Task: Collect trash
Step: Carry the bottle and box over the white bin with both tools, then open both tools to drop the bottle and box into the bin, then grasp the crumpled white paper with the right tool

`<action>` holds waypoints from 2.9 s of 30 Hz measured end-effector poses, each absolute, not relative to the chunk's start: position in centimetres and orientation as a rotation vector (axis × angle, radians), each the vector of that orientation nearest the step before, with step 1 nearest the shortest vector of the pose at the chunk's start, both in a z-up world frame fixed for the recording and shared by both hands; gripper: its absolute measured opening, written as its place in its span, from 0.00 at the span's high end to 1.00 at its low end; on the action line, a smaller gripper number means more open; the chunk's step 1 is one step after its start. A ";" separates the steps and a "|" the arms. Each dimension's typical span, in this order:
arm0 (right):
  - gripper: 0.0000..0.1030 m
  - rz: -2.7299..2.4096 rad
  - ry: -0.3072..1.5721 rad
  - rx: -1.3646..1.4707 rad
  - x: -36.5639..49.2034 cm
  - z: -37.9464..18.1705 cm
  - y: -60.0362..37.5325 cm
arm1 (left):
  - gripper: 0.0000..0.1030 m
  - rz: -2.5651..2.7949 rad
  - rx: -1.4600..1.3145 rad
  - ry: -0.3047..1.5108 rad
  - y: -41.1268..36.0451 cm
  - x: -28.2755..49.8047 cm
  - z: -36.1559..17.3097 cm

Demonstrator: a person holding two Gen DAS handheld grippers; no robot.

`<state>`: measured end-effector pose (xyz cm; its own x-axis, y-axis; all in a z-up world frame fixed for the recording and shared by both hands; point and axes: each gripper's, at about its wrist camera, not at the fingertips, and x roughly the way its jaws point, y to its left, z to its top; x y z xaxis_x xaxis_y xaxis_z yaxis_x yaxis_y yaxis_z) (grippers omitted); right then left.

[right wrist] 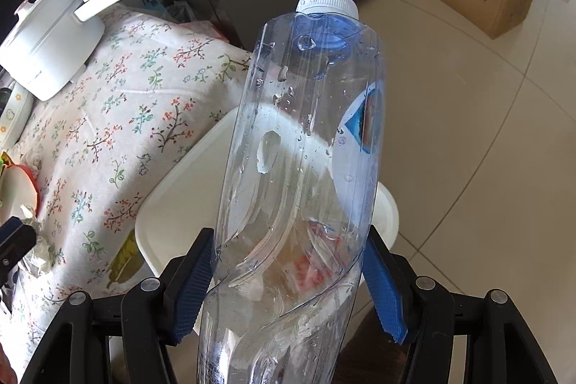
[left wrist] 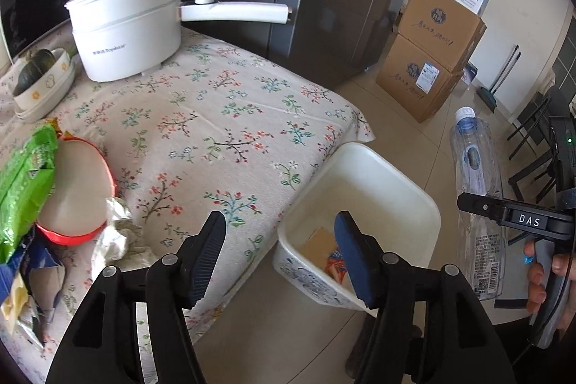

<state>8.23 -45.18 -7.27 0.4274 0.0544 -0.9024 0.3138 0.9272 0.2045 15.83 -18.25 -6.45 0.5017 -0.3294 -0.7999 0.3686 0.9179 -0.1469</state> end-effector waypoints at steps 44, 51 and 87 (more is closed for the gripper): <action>0.18 -0.010 1.165 0.248 13.9 -6.8 -32.7 | 0.16 -0.054 -0.101 0.899 6.0 10.5 -3.2; 0.18 0.075 1.100 0.211 13.0 -4.4 -29.1 | 0.16 -0.038 -0.112 0.893 7.6 9.6 -3.2; 0.23 0.243 1.222 -0.066 17.9 -12.2 -10.1 | 0.16 0.061 -0.176 0.953 13.6 9.1 -5.4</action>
